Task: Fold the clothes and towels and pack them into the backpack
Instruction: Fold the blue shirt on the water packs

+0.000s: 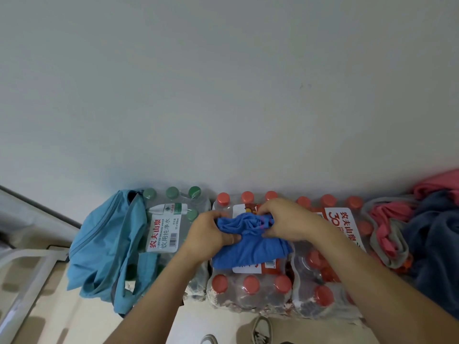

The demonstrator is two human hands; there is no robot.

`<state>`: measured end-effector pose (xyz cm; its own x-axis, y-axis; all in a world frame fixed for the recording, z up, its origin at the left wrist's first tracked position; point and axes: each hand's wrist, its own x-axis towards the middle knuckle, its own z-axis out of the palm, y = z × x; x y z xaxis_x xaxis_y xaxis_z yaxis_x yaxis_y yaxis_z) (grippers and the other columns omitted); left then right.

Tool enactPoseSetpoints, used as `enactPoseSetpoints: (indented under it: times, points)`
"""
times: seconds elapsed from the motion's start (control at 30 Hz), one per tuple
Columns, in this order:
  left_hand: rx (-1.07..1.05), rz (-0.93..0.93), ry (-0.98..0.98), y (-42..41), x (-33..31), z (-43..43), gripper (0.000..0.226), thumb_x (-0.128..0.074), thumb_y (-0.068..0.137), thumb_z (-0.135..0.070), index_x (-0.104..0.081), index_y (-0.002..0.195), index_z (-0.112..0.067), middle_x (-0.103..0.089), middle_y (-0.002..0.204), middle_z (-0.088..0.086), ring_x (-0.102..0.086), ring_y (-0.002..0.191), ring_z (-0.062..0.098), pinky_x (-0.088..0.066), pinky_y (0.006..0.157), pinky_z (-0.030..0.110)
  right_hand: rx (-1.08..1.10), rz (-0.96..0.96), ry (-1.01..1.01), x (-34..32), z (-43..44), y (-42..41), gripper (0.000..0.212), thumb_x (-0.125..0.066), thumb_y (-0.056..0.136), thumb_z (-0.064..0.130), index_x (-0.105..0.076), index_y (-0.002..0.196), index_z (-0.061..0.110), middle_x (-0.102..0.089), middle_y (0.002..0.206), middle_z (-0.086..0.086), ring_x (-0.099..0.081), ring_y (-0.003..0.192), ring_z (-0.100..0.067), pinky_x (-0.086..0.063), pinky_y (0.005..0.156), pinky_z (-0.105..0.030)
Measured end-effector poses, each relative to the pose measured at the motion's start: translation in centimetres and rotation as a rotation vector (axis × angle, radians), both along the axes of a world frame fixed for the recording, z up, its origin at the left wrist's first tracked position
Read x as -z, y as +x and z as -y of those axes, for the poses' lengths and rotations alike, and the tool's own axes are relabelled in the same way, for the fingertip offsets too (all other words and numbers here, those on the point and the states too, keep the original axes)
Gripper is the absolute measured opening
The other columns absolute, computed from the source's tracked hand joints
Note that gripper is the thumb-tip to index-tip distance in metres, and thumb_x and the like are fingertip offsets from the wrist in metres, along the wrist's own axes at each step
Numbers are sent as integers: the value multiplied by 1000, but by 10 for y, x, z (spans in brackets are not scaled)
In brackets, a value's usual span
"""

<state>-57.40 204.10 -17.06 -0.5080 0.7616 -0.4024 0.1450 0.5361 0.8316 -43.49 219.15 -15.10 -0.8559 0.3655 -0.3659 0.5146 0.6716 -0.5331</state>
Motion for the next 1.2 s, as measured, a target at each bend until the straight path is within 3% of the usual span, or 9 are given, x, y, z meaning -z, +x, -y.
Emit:
enactPoseSetpoints:
  times: [0.2, 0.33, 0.5, 0.63, 0.73, 0.83, 0.97, 1.07, 1.2]
  points:
    - [290, -919, 359, 8, -17, 4, 35, -61, 52, 2, -44, 68, -24, -49, 69, -7, -45, 58, 9, -38, 46, 24, 88, -475, 360, 3, -1, 4, 34, -67, 62, -7, -57, 84, 18, -51, 88, 1, -45, 81, -14, -34, 67, -25]
    - [605, -1018, 172, 31, 17, 17, 38, -76, 48, -5, -49, 69, -23, -46, 69, -6, -47, 58, 14, -45, 43, 28, 12, -386, 465, 41, 16, 19, 40, -73, 54, -7, -57, 81, 18, -49, 84, 0, -51, 80, -21, -38, 65, -31]
    - [747, -827, -56, 44, 2, 28, 29, -43, 70, -29, -64, 90, -26, -53, 90, -6, -48, 86, 16, -48, 74, 35, 115, -290, 406, 46, 32, 39, 29, -67, 68, 11, -63, 93, 26, -50, 105, 8, -46, 106, -16, -41, 86, -38]
    - [391, -767, 77, 43, -8, 20, 26, -42, 80, -41, -63, 86, -27, -57, 92, -10, -49, 87, 11, -48, 76, 34, 252, -257, 248, 39, 37, 42, 24, -57, 87, 41, -70, 102, 27, -45, 128, 12, -31, 122, -10, -31, 105, -34]
    - [227, -755, -182, 37, 2, 17, 47, -58, 80, -54, -43, 116, -27, -49, 115, -4, -47, 105, 20, -45, 87, 34, 313, -216, 320, 37, 42, 35, 28, -59, 86, 50, -71, 95, 26, -48, 130, 9, -32, 124, -14, -32, 106, -36]
    - [148, -548, -196, 36, 8, 21, 74, -75, 68, -49, -35, 128, -32, -51, 121, -9, -50, 110, 18, -45, 87, 30, 317, -216, 373, 33, 44, 27, 34, -66, 82, 44, -55, 107, 25, -40, 138, 5, -29, 130, -19, -32, 106, -37]
    - [147, -445, -68, 34, 6, 25, 46, -74, 71, -25, -54, 110, -36, -49, 92, -18, -50, 86, 8, -33, 63, 11, 55, -62, 285, 19, 33, 15, 85, -64, 84, 20, -10, 147, 38, 5, 157, 14, 10, 145, -14, -15, 113, -47]
    - [145, -347, 69, 32, 5, 31, 51, -68, 70, -9, -59, 103, -47, -54, 92, -15, -53, 87, 2, -38, 70, 11, -68, 15, 239, 8, 22, 3, 68, -62, 82, 14, -33, 138, 38, -33, 145, 14, -22, 139, -15, -21, 108, -43]
    - [-103, 17, 239, 15, -12, 43, 59, -56, 77, 13, -58, 110, -36, -62, 103, 7, -62, 95, 23, -56, 80, 38, -29, 12, 83, 1, 17, -8, 10, -64, 75, 21, -57, 81, 24, -62, 87, 7, -59, 87, -17, -44, 81, -35]
